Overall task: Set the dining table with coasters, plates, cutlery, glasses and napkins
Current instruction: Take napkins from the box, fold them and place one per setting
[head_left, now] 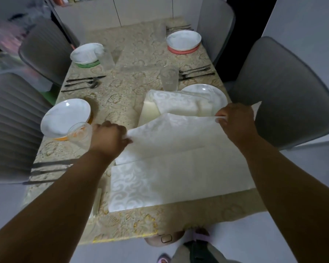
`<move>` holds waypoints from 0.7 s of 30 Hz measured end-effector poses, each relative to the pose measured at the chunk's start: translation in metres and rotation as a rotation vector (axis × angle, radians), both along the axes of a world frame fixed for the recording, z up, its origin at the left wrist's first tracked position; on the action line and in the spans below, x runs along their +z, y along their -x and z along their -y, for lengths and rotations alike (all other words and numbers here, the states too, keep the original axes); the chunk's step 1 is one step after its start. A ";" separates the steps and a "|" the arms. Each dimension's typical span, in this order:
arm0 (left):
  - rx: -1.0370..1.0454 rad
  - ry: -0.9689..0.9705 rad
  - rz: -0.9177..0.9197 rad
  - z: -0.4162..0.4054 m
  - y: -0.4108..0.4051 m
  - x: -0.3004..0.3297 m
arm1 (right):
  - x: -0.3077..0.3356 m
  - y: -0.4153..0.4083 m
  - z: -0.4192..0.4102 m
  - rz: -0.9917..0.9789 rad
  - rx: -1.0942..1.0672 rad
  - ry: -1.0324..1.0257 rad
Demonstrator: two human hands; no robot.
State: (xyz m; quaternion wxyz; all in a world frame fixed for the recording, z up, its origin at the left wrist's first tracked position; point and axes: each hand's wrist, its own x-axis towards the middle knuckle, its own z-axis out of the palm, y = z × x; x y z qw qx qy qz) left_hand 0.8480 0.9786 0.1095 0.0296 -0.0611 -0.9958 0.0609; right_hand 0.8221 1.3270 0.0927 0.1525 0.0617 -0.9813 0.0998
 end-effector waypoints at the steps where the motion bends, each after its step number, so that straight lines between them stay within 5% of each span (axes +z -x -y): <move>1: 0.015 -0.030 -0.007 0.002 -0.005 -0.004 | -0.005 -0.006 0.001 -0.009 -0.034 0.011; 6: 0.140 -0.254 0.000 0.003 0.002 -0.011 | -0.022 -0.027 0.010 -0.011 -0.139 0.140; 10: 0.150 -0.247 0.011 -0.006 0.020 -0.010 | -0.047 -0.028 0.019 0.248 0.010 0.219; 14: 0.177 -0.273 0.035 -0.004 0.039 -0.011 | -0.069 -0.025 0.019 0.532 0.105 0.102; 21: 0.169 -0.238 0.046 0.001 0.053 -0.018 | -0.066 -0.003 0.012 0.597 0.096 -0.235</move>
